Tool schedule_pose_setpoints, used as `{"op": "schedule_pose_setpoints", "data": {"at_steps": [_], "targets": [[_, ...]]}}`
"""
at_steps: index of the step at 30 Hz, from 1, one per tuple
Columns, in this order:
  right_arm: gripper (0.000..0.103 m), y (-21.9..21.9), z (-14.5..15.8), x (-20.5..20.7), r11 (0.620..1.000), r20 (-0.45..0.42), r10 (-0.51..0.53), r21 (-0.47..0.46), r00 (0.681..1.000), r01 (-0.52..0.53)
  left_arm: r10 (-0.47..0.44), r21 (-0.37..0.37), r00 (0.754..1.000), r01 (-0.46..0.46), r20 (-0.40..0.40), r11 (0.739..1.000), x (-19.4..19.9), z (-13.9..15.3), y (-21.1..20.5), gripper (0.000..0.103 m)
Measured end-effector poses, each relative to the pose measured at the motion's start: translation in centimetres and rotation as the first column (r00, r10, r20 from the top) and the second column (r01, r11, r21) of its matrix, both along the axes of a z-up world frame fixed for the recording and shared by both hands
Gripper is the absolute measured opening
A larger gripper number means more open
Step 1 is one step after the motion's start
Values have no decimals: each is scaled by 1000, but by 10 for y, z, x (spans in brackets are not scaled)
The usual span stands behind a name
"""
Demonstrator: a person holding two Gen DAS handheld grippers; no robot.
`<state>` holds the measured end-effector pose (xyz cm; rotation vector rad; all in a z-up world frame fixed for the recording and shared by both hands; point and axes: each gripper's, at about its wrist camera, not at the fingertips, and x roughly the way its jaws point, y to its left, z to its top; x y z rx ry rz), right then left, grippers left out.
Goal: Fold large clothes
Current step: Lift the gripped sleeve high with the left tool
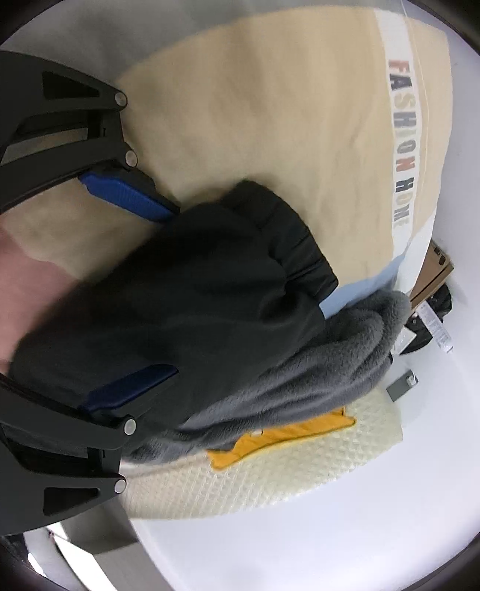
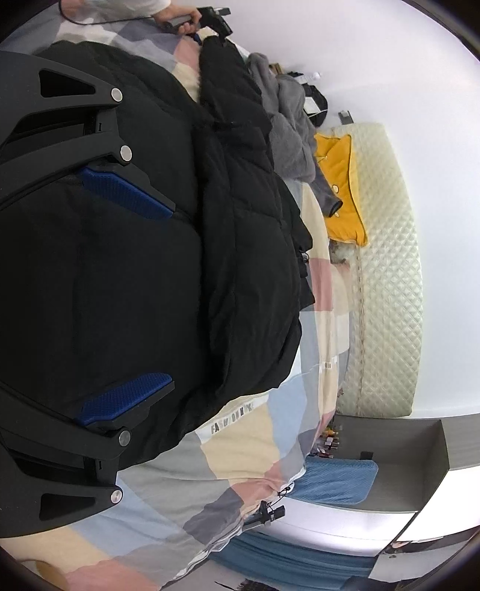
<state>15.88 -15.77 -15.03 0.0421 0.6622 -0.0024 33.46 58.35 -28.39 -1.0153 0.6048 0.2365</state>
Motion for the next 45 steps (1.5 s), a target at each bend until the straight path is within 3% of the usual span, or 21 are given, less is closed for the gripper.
{"op": "schedule_pose_setpoints", "data": {"at_steps": [3, 5, 6, 8, 11, 17, 23, 27, 29, 38, 45], "targets": [[85, -1, -2, 3, 1000, -17, -10, 13, 1000, 10, 18, 56, 999, -15, -39, 998, 9, 7, -7, 70], [85, -5, -5, 0, 1000, -25, -18, 11, 1000, 18, 28, 63, 998, -24, -63, 998, 11, 8, -8, 41], [85, -7, -8, -2, 1000, -41, -26, 1, 999, 26, 34, 52, 997, -30, -72, 998, 11, 9, -9, 35], [85, -9, -11, -5, 1000, -61, -31, 1, 998, 31, 64, 62, 995, -59, -75, 996, 5, 19, -13, 16], [85, -13, -4, -11, 1000, -34, -25, 14, 999, 26, 87, 123, 995, -80, -53, 989, 0, 46, -20, 7], [85, -18, 8, -22, 999, 8, 1, 34, 1000, -1, 153, 171, 988, -157, 36, 973, -29, 118, -28, 3], [85, -33, 19, -36, 996, 14, 49, 73, 999, -49, 106, 293, 993, -119, 60, 949, -35, 191, -61, 3], [89, -36, 25, -45, 996, 51, 77, 38, 996, -79, 81, 387, 983, -141, 167, 911, -49, 239, -98, 3], [89, -40, 24, -44, 995, 50, 90, 43, 995, -92, 66, 399, 979, -140, 193, 906, -52, 256, -112, 3], [96, -54, 25, -38, 982, 40, 187, 18, 982, -188, -11, 516, 979, -97, 202, 851, -46, 324, -191, 3], [97, -79, 32, -43, 986, 86, 165, 19, 983, -167, -113, 635, 982, -8, 150, 773, -38, 349, -272, 3]]}}
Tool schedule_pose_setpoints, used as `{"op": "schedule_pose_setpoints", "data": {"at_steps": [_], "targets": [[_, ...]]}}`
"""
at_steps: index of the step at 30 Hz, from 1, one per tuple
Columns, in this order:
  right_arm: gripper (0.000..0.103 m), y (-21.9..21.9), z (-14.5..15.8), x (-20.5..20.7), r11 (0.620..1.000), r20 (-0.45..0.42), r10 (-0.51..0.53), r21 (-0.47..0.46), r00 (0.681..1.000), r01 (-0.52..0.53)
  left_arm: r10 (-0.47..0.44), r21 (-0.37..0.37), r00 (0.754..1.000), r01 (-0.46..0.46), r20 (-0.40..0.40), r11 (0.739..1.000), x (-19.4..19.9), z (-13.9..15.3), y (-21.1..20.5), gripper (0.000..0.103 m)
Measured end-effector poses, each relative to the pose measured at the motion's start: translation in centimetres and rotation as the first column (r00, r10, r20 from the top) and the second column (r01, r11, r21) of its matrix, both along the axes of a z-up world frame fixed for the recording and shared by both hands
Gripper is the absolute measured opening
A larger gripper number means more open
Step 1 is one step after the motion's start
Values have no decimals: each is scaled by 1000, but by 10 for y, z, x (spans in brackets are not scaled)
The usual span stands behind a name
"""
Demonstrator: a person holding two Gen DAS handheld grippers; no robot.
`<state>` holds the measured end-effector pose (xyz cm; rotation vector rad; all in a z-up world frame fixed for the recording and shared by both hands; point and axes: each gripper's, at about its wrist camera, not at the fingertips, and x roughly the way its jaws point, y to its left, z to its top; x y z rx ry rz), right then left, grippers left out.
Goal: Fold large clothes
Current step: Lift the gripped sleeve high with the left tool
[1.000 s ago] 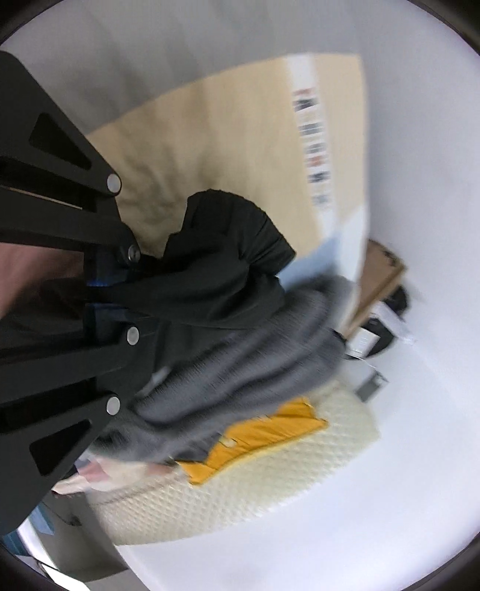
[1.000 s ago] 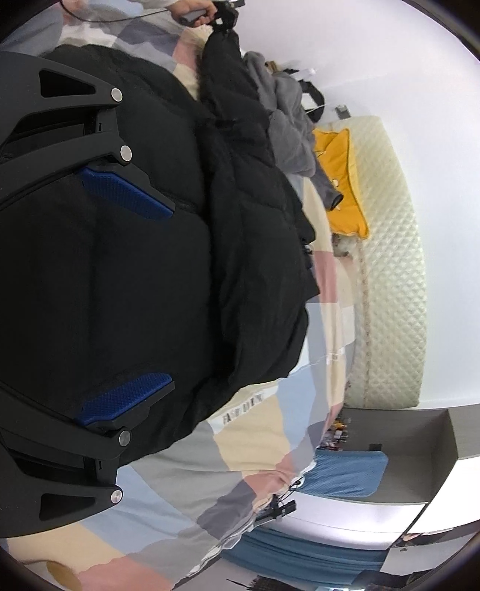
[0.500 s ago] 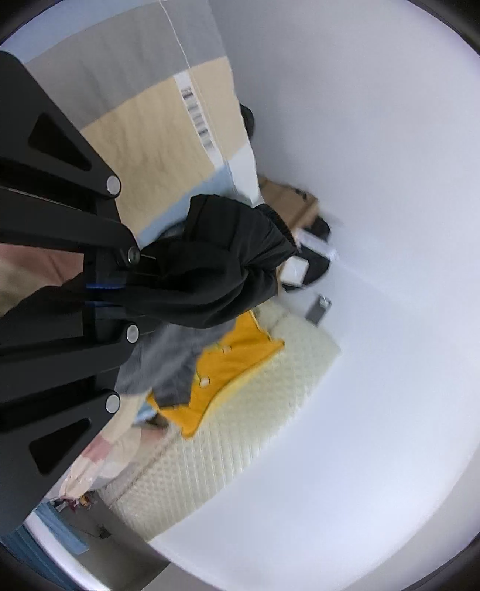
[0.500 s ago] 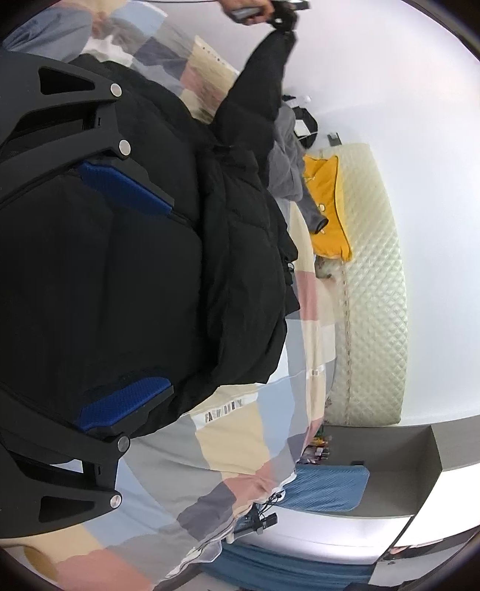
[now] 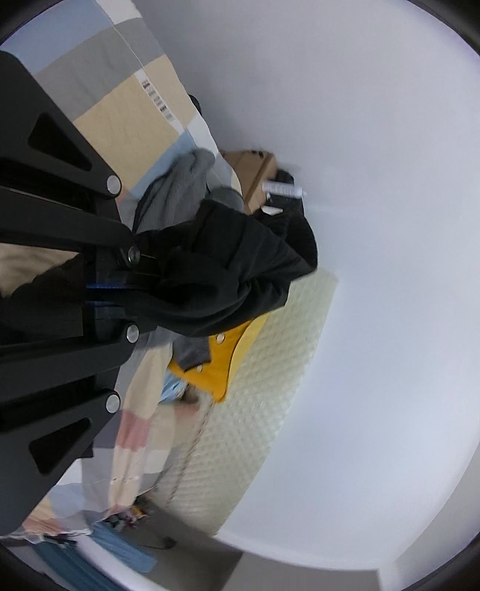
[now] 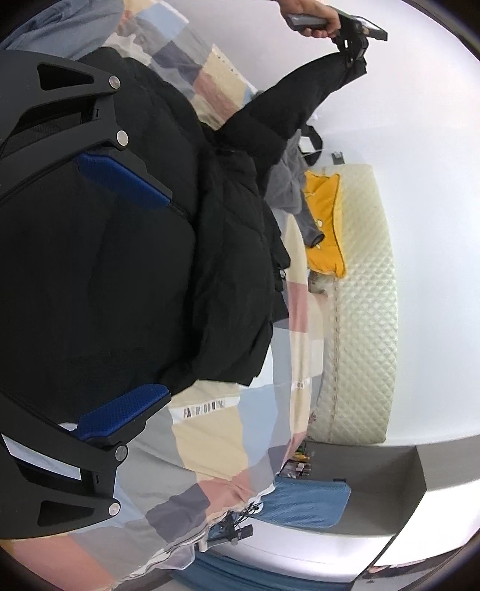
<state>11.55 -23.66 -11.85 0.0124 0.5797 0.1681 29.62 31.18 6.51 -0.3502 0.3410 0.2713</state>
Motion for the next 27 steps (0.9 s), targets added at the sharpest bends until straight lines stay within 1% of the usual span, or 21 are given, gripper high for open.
{"op": "schedule_pose_setpoints", "data": {"at_steps": [4, 7, 10, 12, 15, 18, 20, 21, 24, 26, 27], "targets": [[97, -11, 4, -4, 1000, 7, -1, 27, 1000, 0, -57, -2, 998, 57, 18, 998, 4, 10, -40, 3], [97, -20, 7, -6, 1000, 19, 3, 30, 1000, -3, -121, 33, 992, 121, 18, 992, 11, 17, -79, 4], [97, -30, 12, -5, 999, 33, -7, 49, 999, 5, -214, 51, 977, 214, 2, 976, 19, 17, -125, 4], [97, -35, 14, -3, 999, 41, -8, 42, 999, 6, -264, 57, 965, 264, 0, 963, 23, 15, -151, 4], [97, -39, 13, 0, 1000, 38, -21, 22, 999, 20, -343, 64, 939, 343, 2, 937, 29, 13, -197, 4], [97, -48, 10, 2, 998, 24, -29, 59, 999, 27, -413, 76, 911, 413, -17, 908, 36, 6, -240, 4], [97, -52, 10, 2, 997, 24, -56, 62, 998, 55, -450, 90, 892, 452, -43, 888, 42, -3, -270, 4], [97, -56, 10, 3, 994, 23, -92, 70, 996, 90, -462, 94, 886, 465, -52, 881, 46, -7, -282, 4], [97, -66, 11, 1, 988, 33, -127, 97, 991, 123, -497, 111, 864, 504, -87, 857, 59, -26, -322, 4], [97, -74, 7, 0, 983, 22, -139, 122, 990, 135, -528, 93, 842, 537, -110, 838, 66, -45, -345, 4], [97, -77, 4, 1, 981, 13, -144, 133, 989, 141, -545, 80, 829, 556, -125, 827, 70, -59, -356, 4]]}}
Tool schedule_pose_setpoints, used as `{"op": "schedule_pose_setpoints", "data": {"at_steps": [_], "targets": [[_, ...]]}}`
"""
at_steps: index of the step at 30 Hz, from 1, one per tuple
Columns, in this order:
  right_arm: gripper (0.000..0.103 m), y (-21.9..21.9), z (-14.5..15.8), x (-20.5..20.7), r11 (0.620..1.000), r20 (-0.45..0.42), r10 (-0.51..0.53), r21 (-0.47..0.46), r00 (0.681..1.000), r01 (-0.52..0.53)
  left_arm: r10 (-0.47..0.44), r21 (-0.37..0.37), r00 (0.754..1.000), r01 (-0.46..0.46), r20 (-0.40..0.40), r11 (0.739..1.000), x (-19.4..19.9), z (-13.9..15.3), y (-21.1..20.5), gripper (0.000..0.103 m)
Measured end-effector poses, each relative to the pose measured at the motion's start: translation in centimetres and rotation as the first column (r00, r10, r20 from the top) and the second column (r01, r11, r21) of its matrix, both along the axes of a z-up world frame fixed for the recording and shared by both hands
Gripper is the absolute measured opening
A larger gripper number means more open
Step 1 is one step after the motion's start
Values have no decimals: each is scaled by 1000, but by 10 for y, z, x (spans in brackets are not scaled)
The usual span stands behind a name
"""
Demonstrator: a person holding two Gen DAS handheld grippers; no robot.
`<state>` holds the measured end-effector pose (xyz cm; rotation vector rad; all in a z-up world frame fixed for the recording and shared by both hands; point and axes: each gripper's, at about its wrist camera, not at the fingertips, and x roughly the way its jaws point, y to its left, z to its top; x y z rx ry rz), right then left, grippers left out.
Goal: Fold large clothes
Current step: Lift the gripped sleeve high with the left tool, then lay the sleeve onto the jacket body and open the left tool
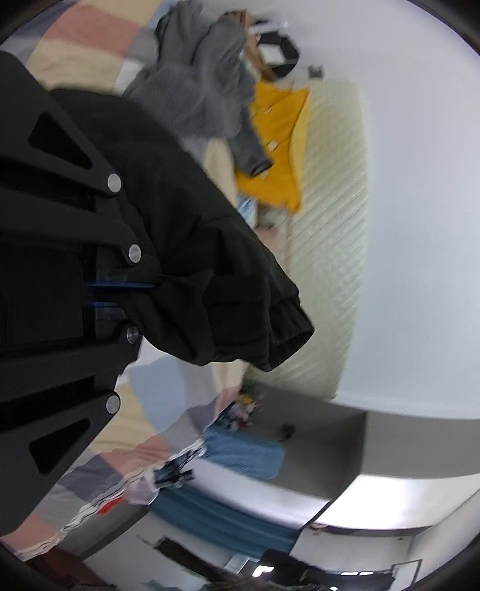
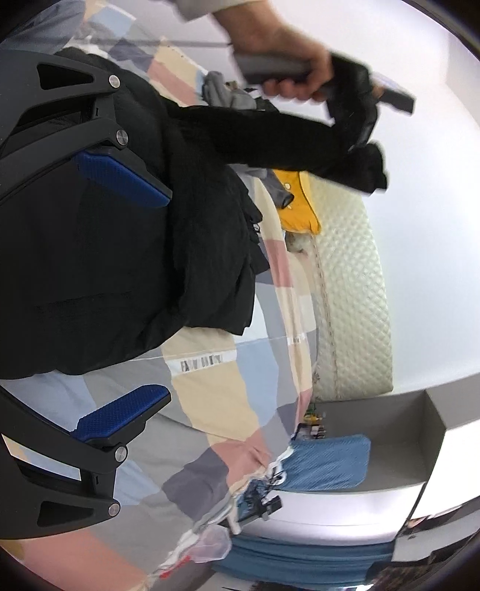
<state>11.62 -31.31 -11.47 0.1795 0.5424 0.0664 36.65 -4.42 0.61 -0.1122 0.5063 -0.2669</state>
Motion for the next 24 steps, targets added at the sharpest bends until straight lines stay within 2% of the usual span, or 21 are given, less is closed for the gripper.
{"op": "schedule_pose_setpoints", "data": {"at_steps": [7, 13, 17, 19, 24], "targets": [[97, -3, -12, 14, 999, -27, 10, 40, 1000, -9, -72, 86, 990, 83, -120, 993, 6, -80, -74, 4], [97, -6, -22, 22, 997, -54, 20, 71, 998, -16, -97, 149, 969, 134, -228, 980, 13, -146, -108, 4], [97, -8, -28, 26, 996, -69, 16, 94, 998, -10, -68, 257, 943, 157, -325, 953, 29, -184, -126, 5], [97, -9, -29, 28, 995, -75, 13, 97, 997, -5, -68, 263, 940, 162, -335, 951, 33, -188, -128, 5], [97, -11, -34, 30, 994, -94, 5, 112, 996, 6, -84, 216, 934, 167, -348, 962, 33, -188, -126, 5]]}}
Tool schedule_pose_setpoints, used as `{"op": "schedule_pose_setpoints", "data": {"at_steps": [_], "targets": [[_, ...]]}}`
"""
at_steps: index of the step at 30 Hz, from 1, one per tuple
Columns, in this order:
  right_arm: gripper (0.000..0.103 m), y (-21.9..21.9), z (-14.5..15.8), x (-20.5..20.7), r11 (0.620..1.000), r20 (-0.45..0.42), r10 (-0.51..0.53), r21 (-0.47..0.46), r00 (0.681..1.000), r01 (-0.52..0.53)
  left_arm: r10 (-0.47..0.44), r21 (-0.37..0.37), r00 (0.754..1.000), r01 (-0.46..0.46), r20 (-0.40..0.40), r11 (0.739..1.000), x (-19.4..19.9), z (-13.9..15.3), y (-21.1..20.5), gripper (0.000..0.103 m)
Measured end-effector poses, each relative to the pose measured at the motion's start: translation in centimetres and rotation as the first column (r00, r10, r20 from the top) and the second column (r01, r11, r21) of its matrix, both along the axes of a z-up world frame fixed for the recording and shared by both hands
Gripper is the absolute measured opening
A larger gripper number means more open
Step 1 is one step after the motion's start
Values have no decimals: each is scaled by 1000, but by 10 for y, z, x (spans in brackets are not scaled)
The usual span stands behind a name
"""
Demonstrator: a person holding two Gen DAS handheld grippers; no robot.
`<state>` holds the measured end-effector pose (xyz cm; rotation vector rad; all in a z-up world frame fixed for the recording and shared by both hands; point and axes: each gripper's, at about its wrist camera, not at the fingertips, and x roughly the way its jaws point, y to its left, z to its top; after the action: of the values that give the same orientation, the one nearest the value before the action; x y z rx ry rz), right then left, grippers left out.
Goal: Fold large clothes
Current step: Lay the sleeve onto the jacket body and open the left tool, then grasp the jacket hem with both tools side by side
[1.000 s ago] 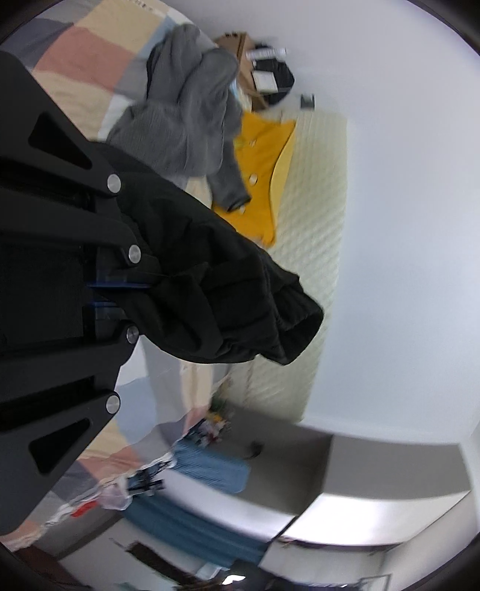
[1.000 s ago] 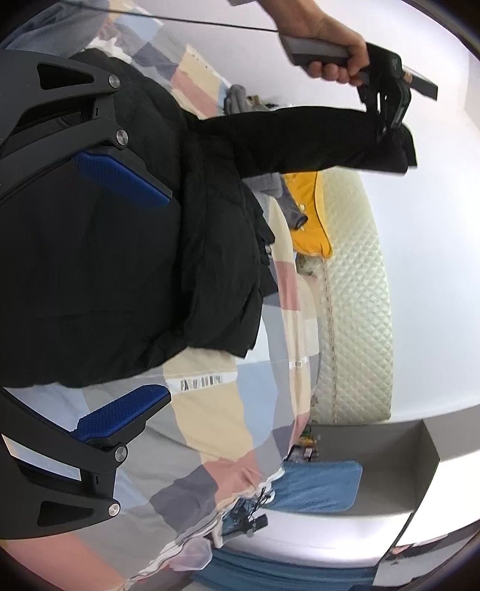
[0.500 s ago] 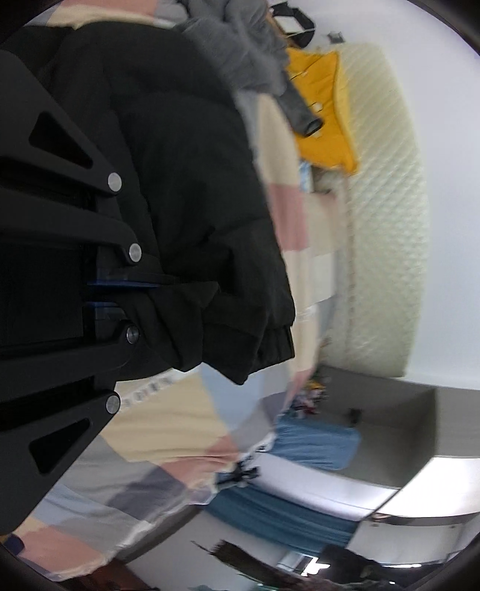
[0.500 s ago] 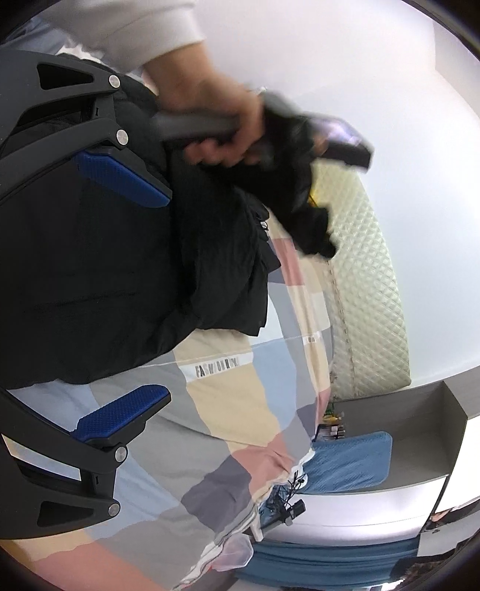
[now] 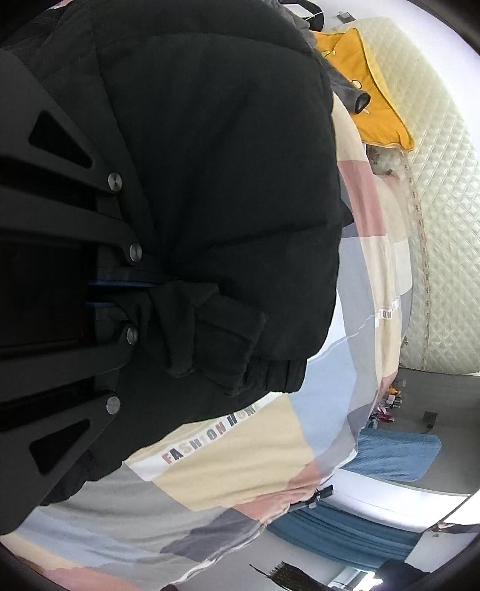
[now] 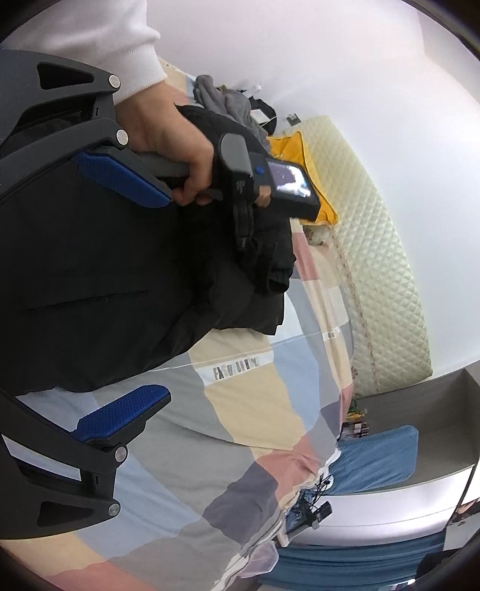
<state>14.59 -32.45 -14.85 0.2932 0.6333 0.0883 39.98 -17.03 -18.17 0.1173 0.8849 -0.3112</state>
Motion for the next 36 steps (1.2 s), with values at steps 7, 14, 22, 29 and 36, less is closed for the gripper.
{"op": "schedule_pose_setpoints", "data": {"at_steps": [7, 14, 22, 29, 36], "targets": [[97, 4, 1, -3, 1000, -5, -8, -25, 1000, 7, 6, -33, 1000, -6, 2, 999, -20, 18, 3, 15], [97, 10, 4, -6, 998, 0, -18, -63, 1000, 18, 12, -60, 999, -9, 53, 998, -47, 41, 22, 82], [97, 28, 19, -8, 997, 39, 42, -71, 998, -39, 81, -93, 993, -73, 86, 993, -61, 75, 92, 82], [97, 65, 54, 50, 990, 67, 106, -100, 992, -99, 191, -80, 971, -181, 143, 980, -55, 92, 171, 82], [95, 127, 68, 148, 978, 58, 200, -66, 978, -196, 247, -71, 952, -237, 182, 969, -22, 83, 217, 82]]}}
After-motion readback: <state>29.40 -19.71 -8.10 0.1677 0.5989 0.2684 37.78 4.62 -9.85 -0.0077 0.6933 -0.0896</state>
